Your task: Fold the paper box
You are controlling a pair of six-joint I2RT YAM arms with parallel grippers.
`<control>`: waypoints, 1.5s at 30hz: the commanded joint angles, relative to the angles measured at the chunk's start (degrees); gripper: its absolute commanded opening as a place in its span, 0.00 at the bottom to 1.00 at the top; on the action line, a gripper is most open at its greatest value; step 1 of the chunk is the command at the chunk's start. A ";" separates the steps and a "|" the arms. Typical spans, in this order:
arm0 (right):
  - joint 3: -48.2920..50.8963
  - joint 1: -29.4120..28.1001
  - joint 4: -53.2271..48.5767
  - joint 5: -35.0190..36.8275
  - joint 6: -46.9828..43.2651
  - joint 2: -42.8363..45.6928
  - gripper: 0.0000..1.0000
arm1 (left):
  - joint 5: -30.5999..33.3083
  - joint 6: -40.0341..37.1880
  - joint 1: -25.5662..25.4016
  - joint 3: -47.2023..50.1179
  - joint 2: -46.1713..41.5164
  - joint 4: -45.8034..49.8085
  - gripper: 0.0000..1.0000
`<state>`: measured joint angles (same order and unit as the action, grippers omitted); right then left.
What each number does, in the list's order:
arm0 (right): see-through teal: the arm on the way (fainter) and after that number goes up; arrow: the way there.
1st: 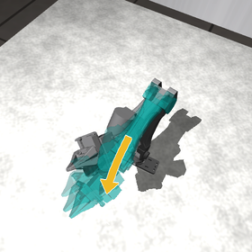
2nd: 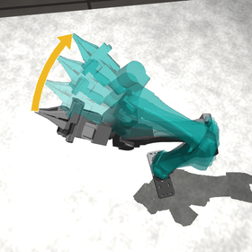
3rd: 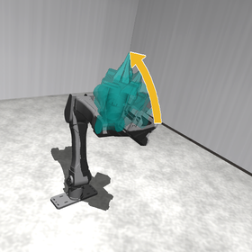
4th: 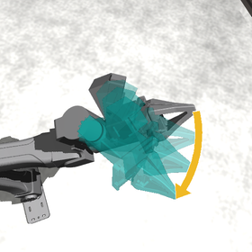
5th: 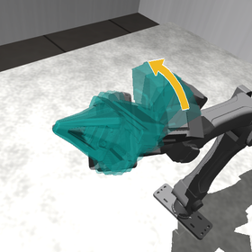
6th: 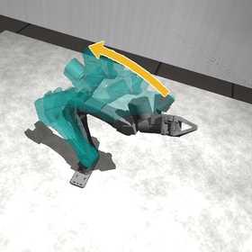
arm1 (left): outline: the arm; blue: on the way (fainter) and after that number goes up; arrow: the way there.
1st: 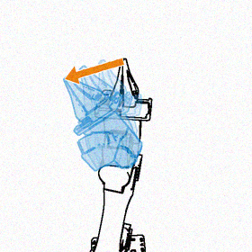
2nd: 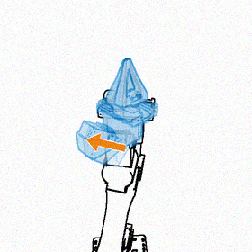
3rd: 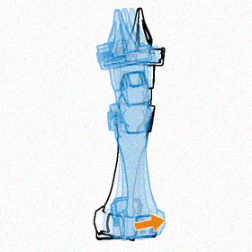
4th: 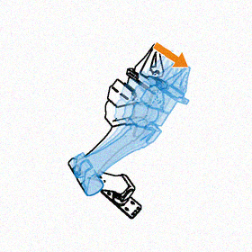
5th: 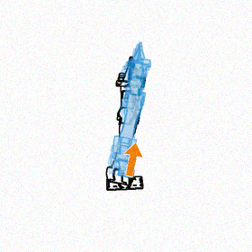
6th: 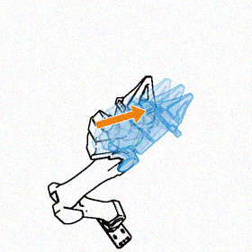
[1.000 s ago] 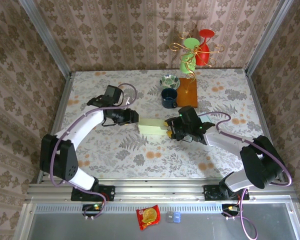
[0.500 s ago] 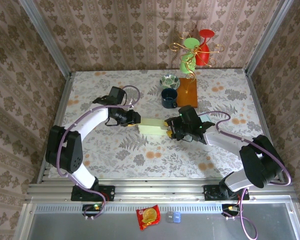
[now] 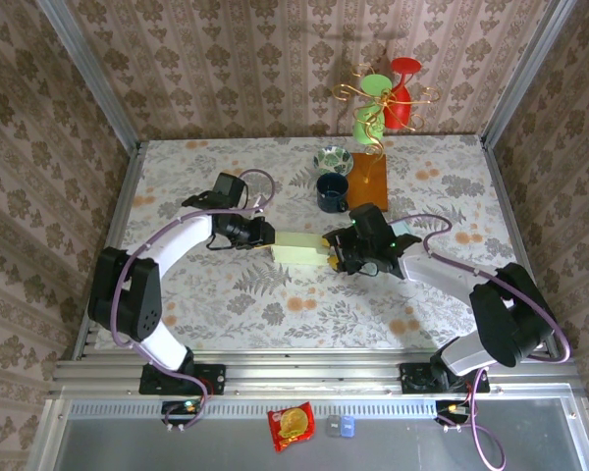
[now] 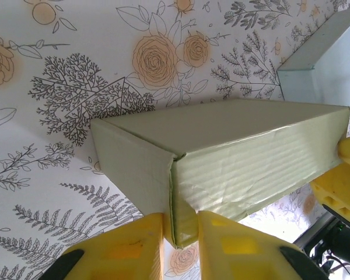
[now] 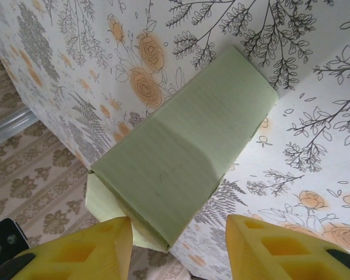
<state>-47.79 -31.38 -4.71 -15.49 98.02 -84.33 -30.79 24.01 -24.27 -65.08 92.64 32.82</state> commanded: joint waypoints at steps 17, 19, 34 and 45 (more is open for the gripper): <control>-1.54 5.18 -3.48 -6.18 -1.77 1.76 0.59 | 6.17 -1.55 -4.05 13.78 -11.54 -7.43 0.19; -1.42 5.18 -4.61 -7.53 -3.17 0.95 0.58 | 6.43 -0.26 -4.92 16.31 -13.32 -9.15 0.19; -0.12 5.01 -12.20 -7.74 -15.58 2.49 0.55 | 6.02 5.83 -6.30 22.87 -18.20 -15.91 0.20; -10.57 9.72 -30.59 5.92 -37.75 14.74 0.68 | 4.95 7.09 1.61 18.00 -22.26 -17.47 0.59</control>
<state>-55.61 -24.01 -26.55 -16.47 69.43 -74.85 -25.28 29.93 -25.43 -45.47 73.54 17.19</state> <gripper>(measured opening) 0.670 0.373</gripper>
